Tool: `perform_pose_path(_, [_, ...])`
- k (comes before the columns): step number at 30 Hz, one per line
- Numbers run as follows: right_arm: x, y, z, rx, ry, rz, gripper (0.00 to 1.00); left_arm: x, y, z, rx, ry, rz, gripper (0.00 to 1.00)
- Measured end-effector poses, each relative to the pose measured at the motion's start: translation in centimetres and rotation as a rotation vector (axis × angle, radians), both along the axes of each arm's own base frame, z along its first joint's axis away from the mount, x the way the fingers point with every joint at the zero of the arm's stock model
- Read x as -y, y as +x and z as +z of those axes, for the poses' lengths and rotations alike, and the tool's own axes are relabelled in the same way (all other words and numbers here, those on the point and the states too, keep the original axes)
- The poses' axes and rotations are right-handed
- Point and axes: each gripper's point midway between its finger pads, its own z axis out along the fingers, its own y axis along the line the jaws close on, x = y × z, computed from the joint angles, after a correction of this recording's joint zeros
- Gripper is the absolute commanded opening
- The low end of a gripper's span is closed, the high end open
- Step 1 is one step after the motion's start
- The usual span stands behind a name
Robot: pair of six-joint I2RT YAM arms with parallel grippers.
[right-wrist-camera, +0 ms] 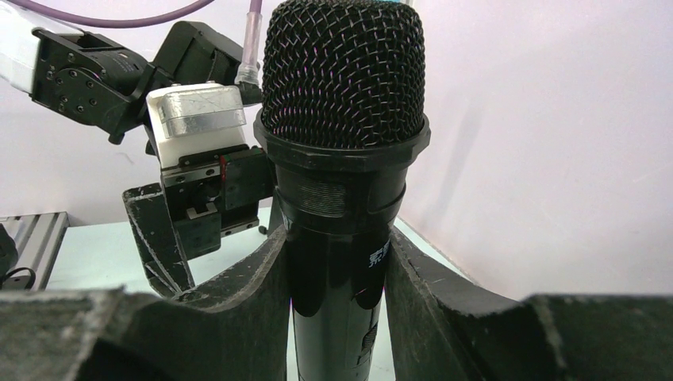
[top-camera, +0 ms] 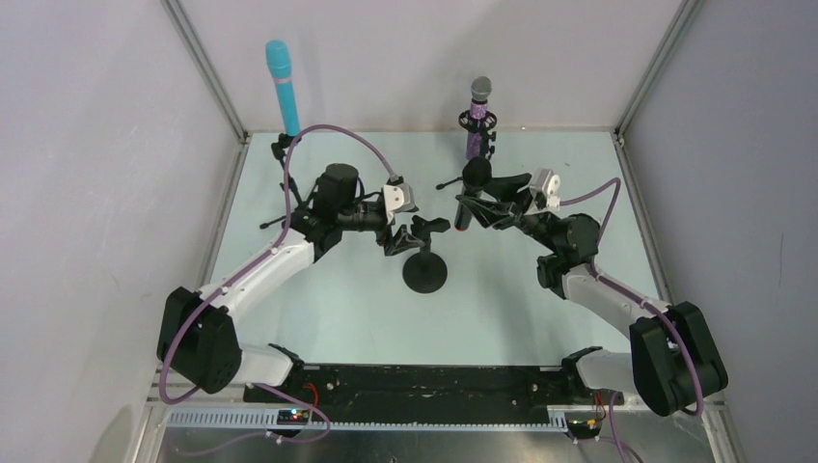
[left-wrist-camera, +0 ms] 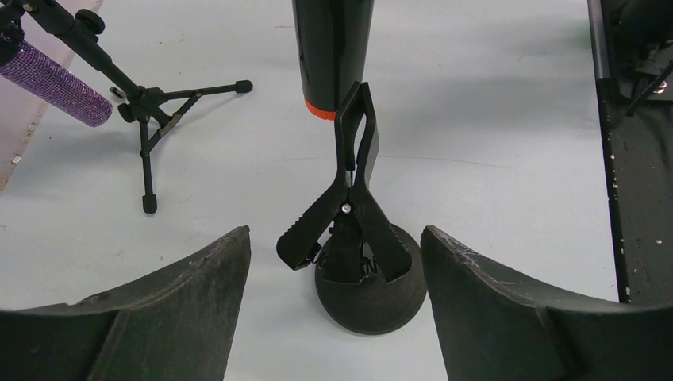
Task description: Attach the microphones to the stand
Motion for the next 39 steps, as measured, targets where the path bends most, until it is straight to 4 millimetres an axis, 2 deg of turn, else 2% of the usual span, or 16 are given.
perform_pose_path(9, [-0.3, -0.2, 0.0, 0.002, -0.002, 0.009, 0.00, -0.1, 0.2, 0.0, 0.017, 0.006, 0.001, 0.83])
perform_pose_path(13, [-0.5, -0.4, -0.2, -0.001, -0.007, 0.018, 0.00, -0.1, 0.3, 0.0, 0.025, 0.009, 0.002, 0.69])
perform_pose_path(14, [-0.6, -0.4, -0.2, -0.002, -0.008, 0.020, 0.00, -0.1, 0.3, 0.0, 0.027, 0.009, 0.003, 0.51])
perform_pose_path(15, [-0.6, -0.4, -0.3, -0.006, -0.011, 0.022, 0.00, -0.1, 0.3, 0.0, 0.028, 0.009, 0.002, 0.24])
perform_pose_path(17, [-0.7, -0.5, -0.4, -0.008, -0.016, 0.026, 0.00, 0.0, 0.2, 0.0, 0.028, 0.009, 0.000, 0.03])
perform_pose_path(19, [-0.8, -0.5, -0.6, -0.012, -0.023, 0.028, 0.00, 0.0, 0.2, 0.1, 0.020, 0.007, 0.004, 0.00])
perform_pose_path(28, [-1.7, -0.7, -1.6, -0.017, -0.063, 0.040, 0.00, 0.1, 0.5, 0.1, 0.028, 0.012, 0.024, 0.00])
perform_pose_path(30, [-1.9, -0.9, -1.6, -0.014, -0.066, 0.047, 0.00, 0.1, 0.6, 0.1, 0.029, 0.014, 0.027, 0.10])
perform_pose_path(32, [-2.1, -1.1, -1.7, -0.010, -0.068, 0.052, 0.00, 0.0, 0.7, 0.1, 0.032, 0.017, 0.035, 0.55])
perform_pose_path(34, [-2.1, -1.1, -1.8, -0.009, -0.072, 0.050, 0.00, -0.1, 1.0, 0.2, 0.046, 0.021, 0.049, 0.74])
perform_pose_path(39, [-1.8, -0.8, -1.8, -0.013, -0.086, 0.018, 0.00, -0.3, 1.3, 0.5, 0.073, 0.027, 0.066, 0.83])
